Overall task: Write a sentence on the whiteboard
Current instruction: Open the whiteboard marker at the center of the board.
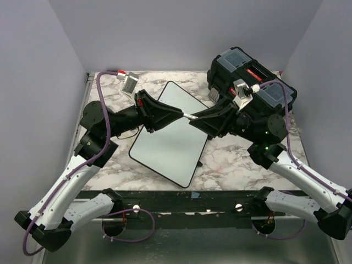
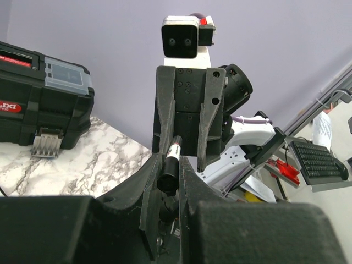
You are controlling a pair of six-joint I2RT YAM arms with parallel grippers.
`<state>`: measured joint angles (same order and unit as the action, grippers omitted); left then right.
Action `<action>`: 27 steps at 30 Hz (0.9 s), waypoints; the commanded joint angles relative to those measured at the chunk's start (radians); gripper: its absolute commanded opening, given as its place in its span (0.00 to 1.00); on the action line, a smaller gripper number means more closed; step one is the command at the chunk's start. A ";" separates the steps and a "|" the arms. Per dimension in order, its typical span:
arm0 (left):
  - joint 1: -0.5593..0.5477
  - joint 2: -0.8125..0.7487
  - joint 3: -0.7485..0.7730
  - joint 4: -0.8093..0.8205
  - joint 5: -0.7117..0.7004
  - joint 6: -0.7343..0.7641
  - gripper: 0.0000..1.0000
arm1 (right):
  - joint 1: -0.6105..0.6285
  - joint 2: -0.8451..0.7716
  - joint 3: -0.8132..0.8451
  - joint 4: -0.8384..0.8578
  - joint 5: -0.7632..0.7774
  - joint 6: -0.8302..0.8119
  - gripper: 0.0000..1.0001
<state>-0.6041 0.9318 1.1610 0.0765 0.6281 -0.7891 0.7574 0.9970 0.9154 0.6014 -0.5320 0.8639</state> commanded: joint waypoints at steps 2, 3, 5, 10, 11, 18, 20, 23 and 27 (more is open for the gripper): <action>0.003 -0.003 -0.030 -0.035 -0.027 0.030 0.00 | 0.006 0.002 0.021 0.077 -0.017 0.016 0.36; 0.003 -0.003 -0.030 -0.036 -0.028 0.030 0.00 | 0.006 0.002 0.020 0.081 -0.016 0.018 0.36; 0.003 -0.006 -0.034 -0.036 -0.030 0.031 0.00 | 0.006 0.001 0.019 0.082 -0.016 0.019 0.36; 0.004 -0.011 -0.041 -0.039 -0.033 0.033 0.00 | 0.006 0.005 0.018 0.090 -0.014 0.023 0.34; 0.003 -0.013 -0.041 -0.038 -0.034 0.033 0.00 | 0.006 0.005 0.017 0.092 -0.014 0.024 0.33; 0.003 -0.016 -0.049 -0.042 -0.035 0.034 0.00 | 0.006 0.009 0.014 0.110 -0.019 0.035 0.24; 0.003 -0.017 -0.050 -0.042 -0.038 0.034 0.00 | 0.006 0.007 0.010 0.119 -0.019 0.039 0.22; 0.003 -0.020 -0.053 -0.043 -0.039 0.036 0.00 | 0.006 0.005 0.005 0.128 -0.017 0.041 0.22; 0.003 -0.023 -0.058 -0.044 -0.041 0.036 0.00 | 0.006 0.004 0.000 0.135 -0.012 0.045 0.22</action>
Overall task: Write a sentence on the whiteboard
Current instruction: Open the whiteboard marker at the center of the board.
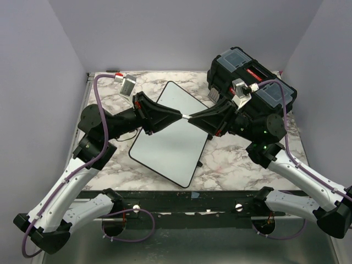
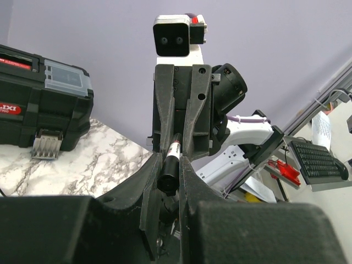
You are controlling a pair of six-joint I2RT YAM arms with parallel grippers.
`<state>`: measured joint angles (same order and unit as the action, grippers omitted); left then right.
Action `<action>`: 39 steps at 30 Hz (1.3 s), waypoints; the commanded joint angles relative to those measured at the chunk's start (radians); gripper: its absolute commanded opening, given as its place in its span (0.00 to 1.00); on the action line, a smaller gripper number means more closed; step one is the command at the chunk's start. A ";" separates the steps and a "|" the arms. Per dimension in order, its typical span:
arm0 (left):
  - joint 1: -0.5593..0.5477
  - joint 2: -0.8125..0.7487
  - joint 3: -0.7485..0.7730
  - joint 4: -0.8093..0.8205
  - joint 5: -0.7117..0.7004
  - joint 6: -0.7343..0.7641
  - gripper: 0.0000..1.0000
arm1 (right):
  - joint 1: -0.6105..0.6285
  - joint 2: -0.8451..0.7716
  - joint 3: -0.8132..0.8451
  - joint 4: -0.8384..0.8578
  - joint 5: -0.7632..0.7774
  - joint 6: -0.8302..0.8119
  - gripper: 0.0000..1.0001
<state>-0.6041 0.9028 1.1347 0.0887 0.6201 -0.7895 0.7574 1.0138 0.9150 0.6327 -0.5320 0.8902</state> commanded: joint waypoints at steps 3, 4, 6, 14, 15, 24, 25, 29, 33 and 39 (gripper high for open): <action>0.003 0.002 -0.035 -0.058 -0.034 0.036 0.00 | 0.006 -0.014 -0.002 0.106 -0.007 0.021 0.23; 0.003 0.004 -0.035 -0.059 -0.035 0.038 0.00 | 0.006 -0.013 -0.002 0.108 -0.007 0.021 0.24; 0.003 0.000 -0.036 -0.061 -0.037 0.039 0.00 | 0.006 -0.014 -0.001 0.108 -0.005 0.022 0.24; 0.003 -0.005 -0.044 -0.064 -0.042 0.041 0.00 | 0.005 -0.012 -0.006 0.119 -0.004 0.030 0.23; 0.003 -0.006 -0.045 -0.064 -0.042 0.041 0.00 | 0.006 -0.012 -0.007 0.120 -0.003 0.031 0.23; 0.003 -0.012 -0.050 -0.075 -0.046 0.045 0.00 | 0.006 -0.012 -0.011 0.131 -0.003 0.037 0.16; 0.003 -0.012 -0.050 -0.076 -0.048 0.046 0.00 | 0.006 -0.012 -0.010 0.131 -0.005 0.037 0.15; 0.003 -0.014 -0.053 -0.077 -0.050 0.045 0.00 | 0.006 -0.016 -0.012 0.130 -0.005 0.036 0.05; 0.003 -0.018 -0.059 -0.078 -0.058 0.047 0.00 | 0.006 -0.031 -0.029 0.139 -0.015 0.026 0.01; 0.003 -0.011 -0.041 -0.079 -0.078 0.043 0.00 | 0.006 -0.070 -0.055 0.111 -0.019 0.001 0.01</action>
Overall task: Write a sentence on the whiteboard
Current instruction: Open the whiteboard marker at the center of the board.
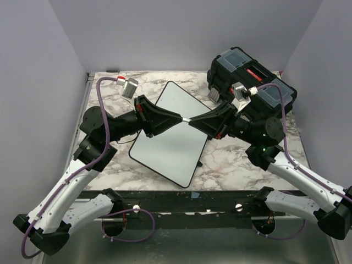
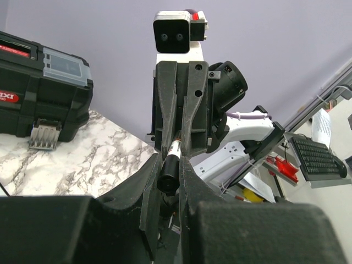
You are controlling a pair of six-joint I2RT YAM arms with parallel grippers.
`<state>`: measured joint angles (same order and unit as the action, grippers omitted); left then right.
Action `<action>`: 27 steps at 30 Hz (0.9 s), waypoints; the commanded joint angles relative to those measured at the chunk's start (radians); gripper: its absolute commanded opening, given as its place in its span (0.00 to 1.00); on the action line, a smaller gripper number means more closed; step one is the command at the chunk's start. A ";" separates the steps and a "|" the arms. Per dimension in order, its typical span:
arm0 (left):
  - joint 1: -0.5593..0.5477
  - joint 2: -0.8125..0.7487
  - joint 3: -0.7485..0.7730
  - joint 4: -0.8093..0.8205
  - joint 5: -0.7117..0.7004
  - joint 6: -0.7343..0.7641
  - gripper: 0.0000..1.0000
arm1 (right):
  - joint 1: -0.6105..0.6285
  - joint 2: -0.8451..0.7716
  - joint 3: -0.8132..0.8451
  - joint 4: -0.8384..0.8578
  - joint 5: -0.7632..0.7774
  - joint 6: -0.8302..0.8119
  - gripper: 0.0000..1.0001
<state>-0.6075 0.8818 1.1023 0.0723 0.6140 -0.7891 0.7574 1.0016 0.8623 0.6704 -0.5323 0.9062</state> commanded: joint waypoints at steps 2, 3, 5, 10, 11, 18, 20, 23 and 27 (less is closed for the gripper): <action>0.008 0.015 0.000 -0.059 -0.071 0.039 0.00 | 0.006 -0.073 -0.009 0.052 -0.013 -0.022 0.01; 0.008 0.018 0.004 -0.058 -0.071 0.039 0.00 | 0.006 -0.081 -0.012 0.043 -0.010 -0.026 0.01; 0.010 0.024 0.011 -0.057 -0.073 0.035 0.00 | 0.006 -0.101 -0.020 0.026 0.001 -0.034 0.01; 0.035 0.033 0.016 -0.028 -0.052 -0.005 0.00 | 0.006 -0.145 -0.030 -0.022 0.021 -0.059 0.01; 0.041 0.033 0.017 -0.020 -0.046 -0.013 0.00 | 0.006 -0.153 -0.030 -0.030 0.024 -0.063 0.01; 0.085 0.036 0.038 -0.015 -0.021 -0.039 0.00 | 0.007 -0.194 -0.038 -0.076 0.046 -0.084 0.01; 0.097 0.035 0.043 -0.019 -0.019 -0.040 0.00 | 0.006 -0.204 -0.042 -0.085 0.050 -0.087 0.01; 0.117 0.028 0.048 -0.029 -0.016 -0.040 0.00 | 0.007 -0.221 -0.048 -0.096 0.057 -0.093 0.01; 0.141 0.022 0.054 -0.040 -0.007 -0.045 0.00 | 0.005 -0.238 -0.053 -0.106 0.061 -0.101 0.01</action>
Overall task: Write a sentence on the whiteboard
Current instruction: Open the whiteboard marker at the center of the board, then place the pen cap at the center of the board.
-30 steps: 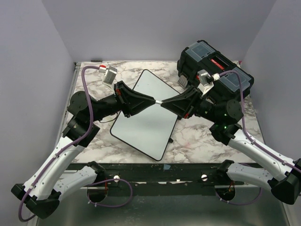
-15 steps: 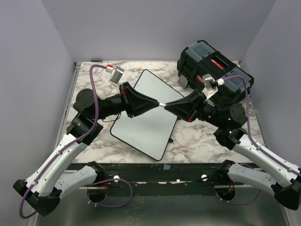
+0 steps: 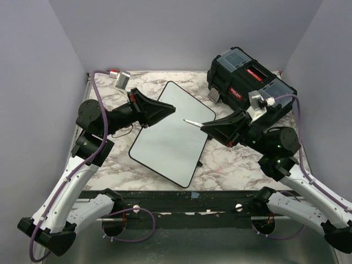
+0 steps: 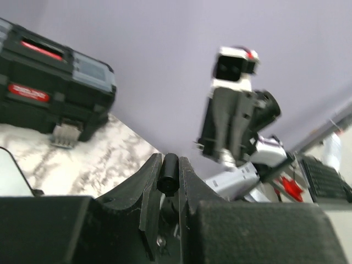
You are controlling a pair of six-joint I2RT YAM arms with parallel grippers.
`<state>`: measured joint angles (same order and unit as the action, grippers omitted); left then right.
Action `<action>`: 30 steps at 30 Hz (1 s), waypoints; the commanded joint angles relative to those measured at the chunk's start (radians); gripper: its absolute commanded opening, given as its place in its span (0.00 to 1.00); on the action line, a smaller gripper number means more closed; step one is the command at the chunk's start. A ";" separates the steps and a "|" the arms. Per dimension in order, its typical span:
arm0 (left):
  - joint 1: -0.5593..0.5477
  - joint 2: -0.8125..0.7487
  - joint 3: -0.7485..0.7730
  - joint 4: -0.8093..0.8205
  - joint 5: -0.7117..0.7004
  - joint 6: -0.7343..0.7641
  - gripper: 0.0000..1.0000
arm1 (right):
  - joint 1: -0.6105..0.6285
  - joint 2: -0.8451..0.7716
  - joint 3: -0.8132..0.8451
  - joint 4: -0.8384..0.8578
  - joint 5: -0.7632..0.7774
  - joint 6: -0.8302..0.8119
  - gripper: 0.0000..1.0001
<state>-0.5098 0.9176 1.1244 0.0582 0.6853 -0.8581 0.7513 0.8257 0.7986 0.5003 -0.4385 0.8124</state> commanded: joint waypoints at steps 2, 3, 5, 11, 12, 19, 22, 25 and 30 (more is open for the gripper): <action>0.051 -0.013 0.037 -0.026 -0.071 0.023 0.00 | 0.013 -0.065 0.009 0.063 -0.031 -0.011 0.01; 0.056 -0.012 0.039 -0.031 -0.068 0.024 0.00 | 0.013 -0.065 0.008 0.060 -0.031 -0.012 0.01; 0.071 -0.013 0.044 -0.040 -0.070 0.029 0.00 | 0.013 -0.070 0.013 0.050 -0.026 -0.016 0.01; 0.088 0.014 0.042 -0.046 -0.081 0.043 0.00 | 0.013 -0.112 0.068 -0.093 0.119 -0.078 0.01; 0.086 0.021 0.034 -0.043 -0.084 0.039 0.00 | 0.013 -0.118 0.080 -0.115 0.143 -0.095 0.01; -0.002 0.125 -0.009 -0.057 -0.155 0.107 0.00 | 0.012 -0.090 0.189 -0.216 0.283 -0.172 0.01; -0.042 0.190 -0.030 -0.016 -0.147 0.094 0.00 | 0.012 -0.060 0.264 -0.266 0.347 -0.191 0.01; -0.094 0.262 -0.034 0.008 -0.161 0.106 0.00 | 0.013 -0.054 0.318 -0.304 0.458 -0.213 0.01; -0.189 0.431 0.014 -0.002 -0.192 0.143 0.00 | 0.013 -0.057 0.395 -0.334 0.557 -0.264 0.01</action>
<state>-0.6315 1.2461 1.1027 0.0372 0.5388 -0.7628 0.7593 0.7727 1.1278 0.2237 -0.0166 0.6128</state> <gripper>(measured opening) 0.160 0.128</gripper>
